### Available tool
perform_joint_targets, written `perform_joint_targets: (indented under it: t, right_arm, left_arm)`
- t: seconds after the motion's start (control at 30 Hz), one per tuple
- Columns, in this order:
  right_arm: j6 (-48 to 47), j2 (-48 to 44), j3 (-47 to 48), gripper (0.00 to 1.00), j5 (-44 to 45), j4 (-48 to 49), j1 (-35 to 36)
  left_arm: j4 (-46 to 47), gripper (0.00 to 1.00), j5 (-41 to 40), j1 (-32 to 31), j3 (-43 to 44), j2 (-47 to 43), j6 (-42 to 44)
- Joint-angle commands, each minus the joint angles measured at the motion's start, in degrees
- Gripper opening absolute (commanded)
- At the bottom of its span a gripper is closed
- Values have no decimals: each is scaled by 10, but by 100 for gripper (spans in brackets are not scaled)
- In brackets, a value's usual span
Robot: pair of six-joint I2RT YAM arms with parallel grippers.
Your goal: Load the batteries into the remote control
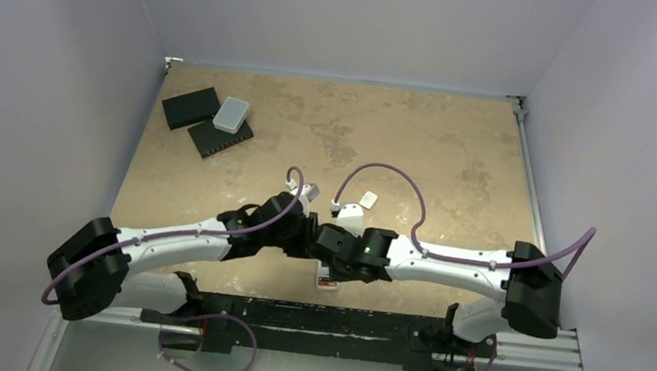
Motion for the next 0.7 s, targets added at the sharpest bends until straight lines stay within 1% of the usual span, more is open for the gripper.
perform_joint_targets:
  t: [0.0, 0.1, 0.2, 0.33, 0.47, 0.67]
  right_arm:
    - [-6, -38, -41, 36, -4, 46, 1]
    - [-3, -64, -70, 37, -16, 74, 1]
    - [2, -96, -100, 37, -26, 99, 1]
    - [6, -141, -142, 37, -37, 126, 1]
    - [-1, -188, -185, 36, -57, 182, 1]
    - [-14, -239, -243, 33, -88, 259, 1]
  left_arm:
    - [-72, 29, -56, -1, 82, 9, 54]
    - [-81, 39, -55, 1, 122, 40, 74]
    - [-73, 45, -42, 2, 156, 76, 89]
    - [-59, 49, -6, 2, 204, 133, 108]
    - [-42, 53, 25, 2, 242, 192, 111]
    - [-23, 54, 69, 2, 287, 278, 110]
